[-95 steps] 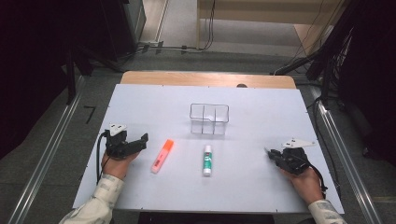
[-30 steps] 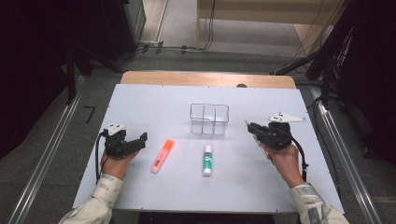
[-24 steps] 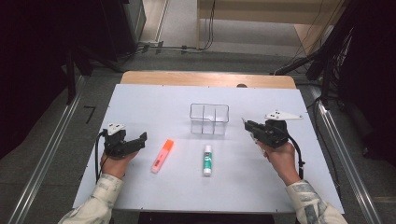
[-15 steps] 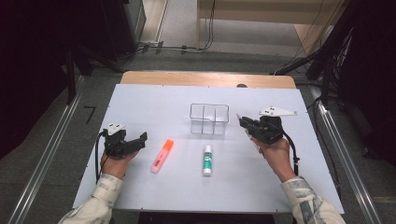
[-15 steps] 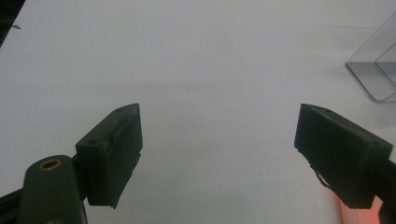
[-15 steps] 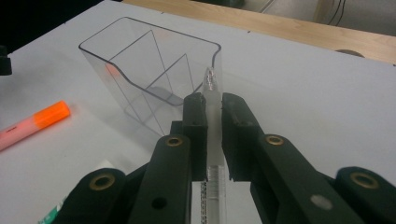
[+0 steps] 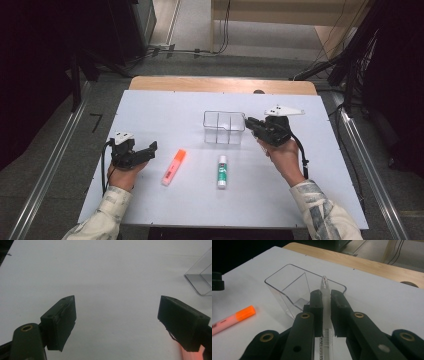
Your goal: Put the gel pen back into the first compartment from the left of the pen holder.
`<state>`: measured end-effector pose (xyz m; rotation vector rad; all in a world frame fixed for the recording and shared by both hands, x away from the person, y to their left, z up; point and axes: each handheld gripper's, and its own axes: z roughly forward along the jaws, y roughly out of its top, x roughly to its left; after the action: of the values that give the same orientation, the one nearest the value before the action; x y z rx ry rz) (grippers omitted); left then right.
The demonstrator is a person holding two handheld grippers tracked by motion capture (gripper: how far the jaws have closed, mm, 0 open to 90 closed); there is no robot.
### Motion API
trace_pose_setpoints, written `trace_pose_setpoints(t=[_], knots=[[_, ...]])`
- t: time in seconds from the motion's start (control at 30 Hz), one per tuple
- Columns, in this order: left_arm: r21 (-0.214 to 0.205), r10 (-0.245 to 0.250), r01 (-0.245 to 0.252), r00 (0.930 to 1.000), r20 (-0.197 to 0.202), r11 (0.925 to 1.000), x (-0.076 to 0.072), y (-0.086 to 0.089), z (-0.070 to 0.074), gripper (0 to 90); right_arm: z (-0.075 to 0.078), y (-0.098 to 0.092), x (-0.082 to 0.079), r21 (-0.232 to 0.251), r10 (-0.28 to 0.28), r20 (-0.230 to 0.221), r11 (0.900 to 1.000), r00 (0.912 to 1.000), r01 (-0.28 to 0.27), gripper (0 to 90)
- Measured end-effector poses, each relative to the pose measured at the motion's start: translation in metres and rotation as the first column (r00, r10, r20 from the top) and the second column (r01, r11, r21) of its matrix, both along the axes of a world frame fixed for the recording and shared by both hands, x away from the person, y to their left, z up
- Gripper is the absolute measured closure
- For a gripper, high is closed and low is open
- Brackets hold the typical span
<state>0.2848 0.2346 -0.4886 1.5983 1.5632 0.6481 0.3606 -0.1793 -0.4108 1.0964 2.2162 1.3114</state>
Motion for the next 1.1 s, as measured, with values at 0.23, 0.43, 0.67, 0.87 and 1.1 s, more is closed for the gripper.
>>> trace_pose_setpoints(t=[0.23, 0.43, 0.67, 0.87, 1.1], knots=[[-0.002, 0.000, 0.000, 1.0000, 0.001, 1.0000, 0.000, 0.000, 0.000, 15.6, 0.006, 0.015, 0.006, 0.004, 0.013, 0.006, 0.9999, 0.9999, -0.013, 78.8], [-0.004, 0.000, 0.000, 1.0000, 0.003, 1.0000, 0.000, 0.000, 0.000, 15.6, 0.007, 0.025, 0.011, 0.018, 0.008, -0.001, 0.9998, 1.0000, -0.008, 78.9], [-0.006, 0.001, -0.001, 1.0000, 0.003, 1.0000, 0.000, 0.001, 0.000, 15.7, 0.009, 0.041, 0.016, 0.017, 0.024, -0.002, 0.9996, 0.9997, -0.024, 78.8], [-0.006, -0.001, 0.001, 1.0000, 0.005, 1.0000, 0.000, 0.001, 0.001, 15.6, 0.010, 0.047, 0.021, 0.018, 0.026, -0.010, 0.9995, 0.9996, -0.026, 78.9], [-0.005, -0.001, 0.001, 1.0000, 0.004, 1.0000, 0.000, 0.001, 0.001, 15.7, 0.014, 0.059, 0.027, 0.022, 0.032, -0.013, 0.9992, 0.9994, -0.032, 78.9]])
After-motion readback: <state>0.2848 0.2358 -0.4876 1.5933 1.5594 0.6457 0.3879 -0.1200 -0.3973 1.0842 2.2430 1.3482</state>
